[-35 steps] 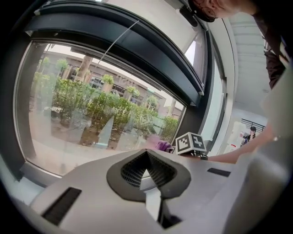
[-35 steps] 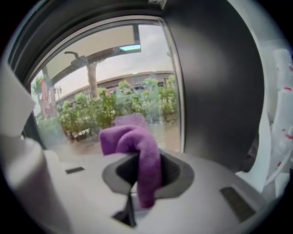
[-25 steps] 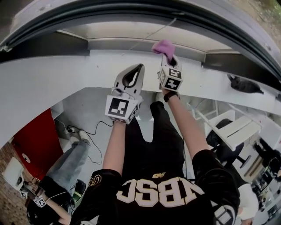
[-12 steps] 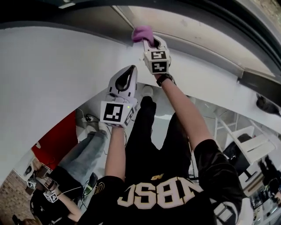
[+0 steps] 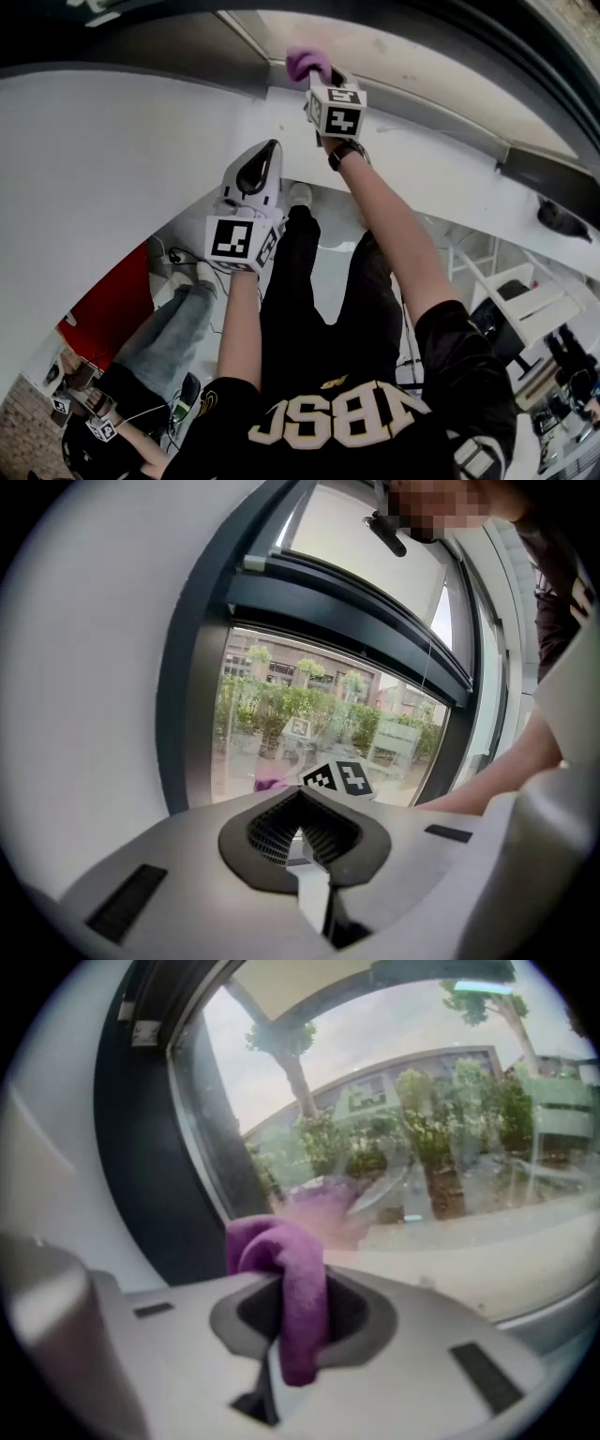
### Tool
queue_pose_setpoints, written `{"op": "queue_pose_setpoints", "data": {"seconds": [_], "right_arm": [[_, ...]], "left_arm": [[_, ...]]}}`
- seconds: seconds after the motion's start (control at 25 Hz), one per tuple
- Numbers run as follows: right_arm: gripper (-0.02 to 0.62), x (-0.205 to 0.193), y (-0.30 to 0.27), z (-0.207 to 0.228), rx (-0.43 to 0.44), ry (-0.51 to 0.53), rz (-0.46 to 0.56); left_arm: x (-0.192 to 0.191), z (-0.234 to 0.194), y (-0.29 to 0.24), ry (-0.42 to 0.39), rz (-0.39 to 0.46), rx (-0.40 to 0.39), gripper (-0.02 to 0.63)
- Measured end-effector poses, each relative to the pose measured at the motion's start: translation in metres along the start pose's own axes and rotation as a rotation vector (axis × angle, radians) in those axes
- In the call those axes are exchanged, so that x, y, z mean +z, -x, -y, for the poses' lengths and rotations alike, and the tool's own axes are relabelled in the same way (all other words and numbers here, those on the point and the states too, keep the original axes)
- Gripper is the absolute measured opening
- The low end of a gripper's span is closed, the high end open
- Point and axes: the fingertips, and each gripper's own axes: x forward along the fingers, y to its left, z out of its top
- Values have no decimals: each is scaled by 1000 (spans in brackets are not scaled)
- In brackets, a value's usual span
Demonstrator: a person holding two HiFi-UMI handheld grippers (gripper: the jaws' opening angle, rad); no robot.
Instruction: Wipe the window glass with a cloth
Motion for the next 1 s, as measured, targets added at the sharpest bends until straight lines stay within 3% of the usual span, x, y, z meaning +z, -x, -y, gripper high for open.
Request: {"op": "queue_pose_setpoints", "data": {"seconds": [0.16,0.44,0.64,0.8,1.0], "right_arm": [[67,-10,53,106,-111,-74,8],[71,-7,153,261,-230,-62,70],[71,-22,240,378,-413,-175,90],[71,-24,293,466,-585,-306,120],[70,-26,320,507,-672,-390,128]], "left_arm": [[-15,58,-35,1,-18,-82,13],[-46,197,-93,-13,-47,-226,12],[-72,285,-112,-58,-82,-306,13],[-68,326,-124,-68,-61,-337,14],[-67,342,-115,-96,-59,-349,12]]}}
